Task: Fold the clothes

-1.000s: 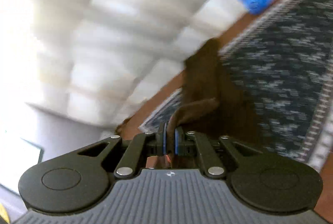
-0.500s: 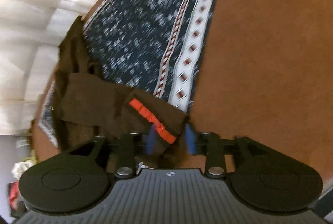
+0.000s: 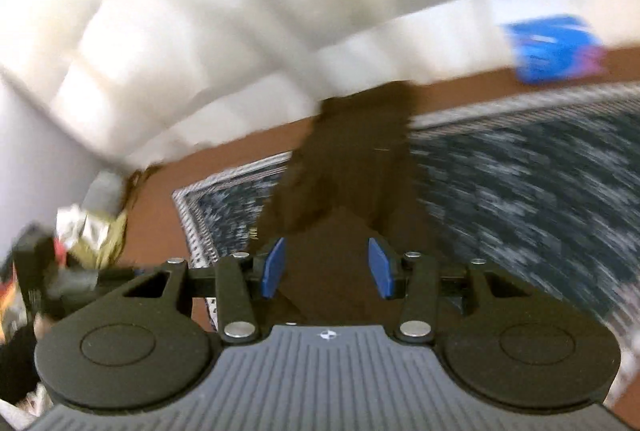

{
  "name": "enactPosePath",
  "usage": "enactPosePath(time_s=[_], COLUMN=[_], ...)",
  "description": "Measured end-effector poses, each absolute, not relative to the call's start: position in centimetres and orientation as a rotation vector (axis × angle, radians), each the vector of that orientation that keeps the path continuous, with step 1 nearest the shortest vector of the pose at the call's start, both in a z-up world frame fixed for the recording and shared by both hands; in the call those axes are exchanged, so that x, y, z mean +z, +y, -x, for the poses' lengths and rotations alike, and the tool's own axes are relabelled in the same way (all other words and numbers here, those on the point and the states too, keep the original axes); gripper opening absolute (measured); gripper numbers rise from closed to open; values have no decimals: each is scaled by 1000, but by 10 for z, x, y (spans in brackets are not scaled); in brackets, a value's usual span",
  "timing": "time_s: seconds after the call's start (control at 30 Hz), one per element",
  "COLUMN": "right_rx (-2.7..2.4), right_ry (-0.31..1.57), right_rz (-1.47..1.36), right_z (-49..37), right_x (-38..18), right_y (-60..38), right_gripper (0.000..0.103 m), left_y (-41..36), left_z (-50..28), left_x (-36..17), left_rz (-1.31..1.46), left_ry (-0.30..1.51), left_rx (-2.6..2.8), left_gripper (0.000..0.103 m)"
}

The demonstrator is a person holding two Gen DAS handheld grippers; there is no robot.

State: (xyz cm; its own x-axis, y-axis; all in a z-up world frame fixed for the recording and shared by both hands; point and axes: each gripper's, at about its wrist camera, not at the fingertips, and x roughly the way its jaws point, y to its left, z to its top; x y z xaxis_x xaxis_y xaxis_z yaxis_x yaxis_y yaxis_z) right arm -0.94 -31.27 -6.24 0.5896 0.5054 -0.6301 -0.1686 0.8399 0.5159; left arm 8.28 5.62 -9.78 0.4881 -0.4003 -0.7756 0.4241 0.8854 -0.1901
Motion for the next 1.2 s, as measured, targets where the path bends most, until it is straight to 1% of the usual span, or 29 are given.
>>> enactPosePath(time_s=[0.13, 0.23, 0.37, 0.5, 0.6, 0.67, 0.73, 0.8, 1.03, 1.07, 1.13, 1.17, 1.2], right_rx=[474, 457, 436, 452, 450, 454, 454, 449, 442, 442, 443, 444, 444], right_ry=[911, 959, 1004, 1023, 1064, 1094, 1119, 1141, 1164, 1169, 1174, 1180, 1187], right_rz=[-284, -213, -151, -123, -70, -72, -63, -34, -2, 2, 5, 10, 15], right_z=[-47, -79, -112, -138, -146, -144, -139, -133, -119, -119, -117, -116, -115], right_x=[-89, -106, -126, -133, -139, -141, -143, -144, -150, -153, -156, -157, -158], right_y=[-262, -240, -228, -217, -211, -215, -220, -222, -231, -230, -231, -230, -229], right_gripper=[51, 54, 54, 56, 56, 56, 56, 56, 56, 56, 56, 55, 46], left_y=[59, 61, 54, 39, 24, 13, 4, -4, -34, -35, -36, -35, -33], left_z=[-139, -175, -200, -221, -230, -235, -239, -237, -226, -226, -228, -228, -229], left_x=[-119, -138, -152, -152, -148, -150, -155, -158, -175, -178, -181, -181, -178], left_rz=[-27, -15, -32, -24, -18, -5, 31, 38, -105, -105, -105, -96, -70], left_ry=[946, 986, 990, 992, 998, 1030, 1072, 1076, 1045, 1049, 1058, 1061, 1061], left_rx=[-478, -481, -533, -613, -712, -756, -771, -764, -709, -700, -683, -677, -674], left_gripper=[53, 53, 53, 53, 53, 58, 58, 58, 58, 50, 4, 4, 3])
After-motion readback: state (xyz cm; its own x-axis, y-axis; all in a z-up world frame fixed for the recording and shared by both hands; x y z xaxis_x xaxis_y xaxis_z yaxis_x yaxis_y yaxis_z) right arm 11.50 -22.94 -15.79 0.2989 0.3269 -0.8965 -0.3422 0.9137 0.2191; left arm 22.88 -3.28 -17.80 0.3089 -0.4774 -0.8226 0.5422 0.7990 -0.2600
